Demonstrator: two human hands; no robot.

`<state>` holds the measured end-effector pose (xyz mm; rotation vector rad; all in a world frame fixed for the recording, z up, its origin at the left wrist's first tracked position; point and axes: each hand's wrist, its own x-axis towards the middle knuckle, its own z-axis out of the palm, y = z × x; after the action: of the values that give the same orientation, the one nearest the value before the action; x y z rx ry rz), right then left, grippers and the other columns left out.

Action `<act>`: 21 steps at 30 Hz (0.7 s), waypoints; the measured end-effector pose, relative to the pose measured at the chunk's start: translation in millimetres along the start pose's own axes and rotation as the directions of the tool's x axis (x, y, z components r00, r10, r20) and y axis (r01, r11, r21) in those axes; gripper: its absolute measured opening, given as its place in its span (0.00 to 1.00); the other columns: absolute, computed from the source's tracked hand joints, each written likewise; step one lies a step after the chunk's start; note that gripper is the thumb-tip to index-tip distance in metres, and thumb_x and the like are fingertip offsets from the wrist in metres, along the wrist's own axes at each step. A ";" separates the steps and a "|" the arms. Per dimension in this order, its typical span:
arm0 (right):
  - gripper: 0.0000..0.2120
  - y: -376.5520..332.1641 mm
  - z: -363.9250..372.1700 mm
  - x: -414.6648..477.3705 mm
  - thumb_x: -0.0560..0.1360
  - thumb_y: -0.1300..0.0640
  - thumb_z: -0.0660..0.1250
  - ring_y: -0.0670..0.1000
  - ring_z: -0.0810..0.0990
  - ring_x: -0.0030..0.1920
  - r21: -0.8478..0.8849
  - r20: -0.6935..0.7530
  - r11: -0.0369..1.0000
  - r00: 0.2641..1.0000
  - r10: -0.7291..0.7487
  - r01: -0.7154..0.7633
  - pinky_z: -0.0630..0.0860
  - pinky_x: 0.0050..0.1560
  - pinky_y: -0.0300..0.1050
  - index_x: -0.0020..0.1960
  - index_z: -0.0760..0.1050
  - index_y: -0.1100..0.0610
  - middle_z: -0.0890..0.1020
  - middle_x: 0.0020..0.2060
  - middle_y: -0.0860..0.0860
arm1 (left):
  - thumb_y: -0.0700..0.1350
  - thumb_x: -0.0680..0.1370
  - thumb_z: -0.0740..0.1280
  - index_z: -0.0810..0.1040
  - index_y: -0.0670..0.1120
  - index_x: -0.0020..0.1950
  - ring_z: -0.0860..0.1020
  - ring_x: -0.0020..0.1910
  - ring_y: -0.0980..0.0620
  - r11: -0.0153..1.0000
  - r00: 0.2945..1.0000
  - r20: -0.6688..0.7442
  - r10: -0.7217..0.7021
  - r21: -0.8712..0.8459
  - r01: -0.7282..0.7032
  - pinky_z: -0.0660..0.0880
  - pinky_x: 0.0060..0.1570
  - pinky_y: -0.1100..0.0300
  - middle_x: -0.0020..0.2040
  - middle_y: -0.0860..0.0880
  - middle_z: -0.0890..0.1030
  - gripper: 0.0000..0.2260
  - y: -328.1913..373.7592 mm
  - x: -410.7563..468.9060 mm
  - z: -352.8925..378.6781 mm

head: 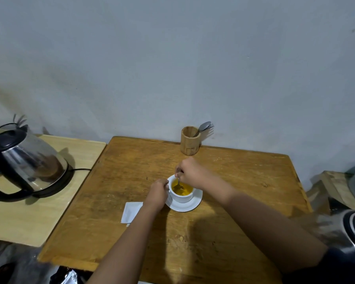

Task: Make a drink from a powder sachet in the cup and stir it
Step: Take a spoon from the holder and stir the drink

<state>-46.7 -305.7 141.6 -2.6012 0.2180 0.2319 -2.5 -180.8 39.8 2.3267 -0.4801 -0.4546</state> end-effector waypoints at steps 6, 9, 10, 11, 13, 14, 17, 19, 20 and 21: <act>0.09 5.1 1.2 4.5 0.76 0.62 0.62 0.58 0.80 0.47 -0.012 -0.079 0.997 0.994 0.079 -0.080 0.80 0.49 0.52 0.50 0.81 0.63 0.83 0.47 0.60 | 0.36 0.78 0.56 0.78 0.38 0.57 0.73 0.47 0.49 1.000 1.000 -0.010 0.004 -0.012 -0.004 0.67 0.45 0.58 0.53 0.40 0.79 0.13 -0.5 -0.4 -0.2; 0.09 9.4 -2.1 1.1 0.77 0.62 0.62 0.57 0.80 0.48 -0.025 -0.063 0.993 0.992 0.113 -0.115 0.80 0.50 0.52 0.51 0.80 0.62 0.82 0.48 0.59 | 0.36 0.78 0.57 0.78 0.39 0.58 0.75 0.52 0.45 1.000 1.000 -0.013 0.002 -0.029 -0.002 0.67 0.47 0.59 0.56 0.39 0.79 0.13 -2.1 0.9 -0.5; 0.09 10.2 -3.2 -1.0 0.77 0.62 0.63 0.56 0.80 0.48 -0.024 -0.058 0.993 0.992 0.116 -0.118 0.79 0.50 0.50 0.51 0.80 0.62 0.82 0.48 0.58 | 0.37 0.78 0.57 0.78 0.39 0.58 0.75 0.51 0.46 1.000 1.000 -0.013 0.002 -0.030 -0.003 0.67 0.47 0.59 0.56 0.39 0.80 0.13 -2.6 1.3 -0.2; 0.08 11.0 -4.1 -2.8 0.76 0.62 0.63 0.56 0.80 0.48 -0.019 -0.055 0.993 0.992 0.115 -0.116 0.79 0.49 0.50 0.51 0.80 0.62 0.82 0.48 0.58 | 0.37 0.78 0.57 0.78 0.39 0.57 0.75 0.49 0.47 1.000 1.000 -0.011 0.004 -0.029 -0.005 0.67 0.47 0.59 0.56 0.39 0.80 0.13 -2.6 1.5 0.0; 0.08 11.6 -4.0 -5.5 0.76 0.62 0.63 0.55 0.80 0.47 0.002 -0.056 0.994 0.992 0.113 -0.113 0.79 0.48 0.49 0.50 0.80 0.62 0.82 0.47 0.58 | 0.37 0.78 0.57 0.79 0.39 0.56 0.74 0.48 0.49 1.000 1.000 -0.005 0.011 -0.024 -0.011 0.67 0.46 0.59 0.55 0.39 0.80 0.13 -2.4 1.2 0.1; 0.08 11.8 -2.7 -6.2 0.76 0.62 0.64 0.55 0.81 0.46 0.024 -0.057 0.993 0.992 0.116 -0.115 0.80 0.49 0.49 0.49 0.81 0.62 0.83 0.46 0.58 | 0.37 0.78 0.57 0.79 0.39 0.56 0.74 0.48 0.49 1.000 1.000 -0.003 0.010 -0.023 -0.011 0.67 0.46 0.59 0.55 0.39 0.80 0.13 -2.6 1.0 -0.2; 0.07 7.4 5.1 -4.3 0.74 0.62 0.66 0.54 0.82 0.45 0.120 -0.076 0.983 0.986 0.150 -0.140 0.80 0.52 0.53 0.47 0.82 0.62 0.84 0.44 0.58 | 0.37 0.78 0.57 0.78 0.40 0.58 0.76 0.51 0.45 1.000 1.000 0.003 0.004 -0.023 -0.004 0.67 0.46 0.60 0.55 0.39 0.80 0.13 -8.0 0.8 -4.7; 0.06 3.5 9.8 -4.4 0.74 0.62 0.67 0.55 0.82 0.46 0.176 -0.103 0.972 0.979 0.174 -0.155 0.80 0.52 0.53 0.47 0.82 0.61 0.85 0.44 0.58 | 0.37 0.78 0.58 0.78 0.40 0.58 0.77 0.52 0.45 1.000 1.000 0.015 0.011 -0.018 -0.011 0.67 0.46 0.60 0.55 0.39 0.81 0.13 -11.3 0.8 -8.8; 0.06 3.0 10.9 -5.1 0.74 0.62 0.67 0.54 0.82 0.47 0.200 -0.116 0.967 0.977 0.181 -0.155 0.81 0.52 0.53 0.47 0.82 0.61 0.84 0.45 0.57 | 0.37 0.78 0.58 0.78 0.40 0.59 0.77 0.52 0.45 1.000 1.000 0.023 0.015 -0.012 -0.015 0.68 0.46 0.60 0.55 0.40 0.81 0.13 -11.5 1.0 -10.1; 0.06 2.9 10.8 -6.1 0.74 0.62 0.66 0.54 0.82 0.46 0.212 -0.123 0.965 0.976 0.181 -0.152 0.81 0.51 0.52 0.47 0.81 0.61 0.84 0.45 0.57 | 0.38 0.79 0.58 0.78 0.40 0.59 0.77 0.52 0.45 1.000 0.999 0.031 0.014 -0.004 -0.014 0.69 0.46 0.60 0.56 0.40 0.81 0.13 -11.3 1.3 -11.3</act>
<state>-54.5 -302.0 132.3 -2.4002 0.4873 0.0783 6.1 -167.3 39.4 2.3138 -0.5097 -0.4854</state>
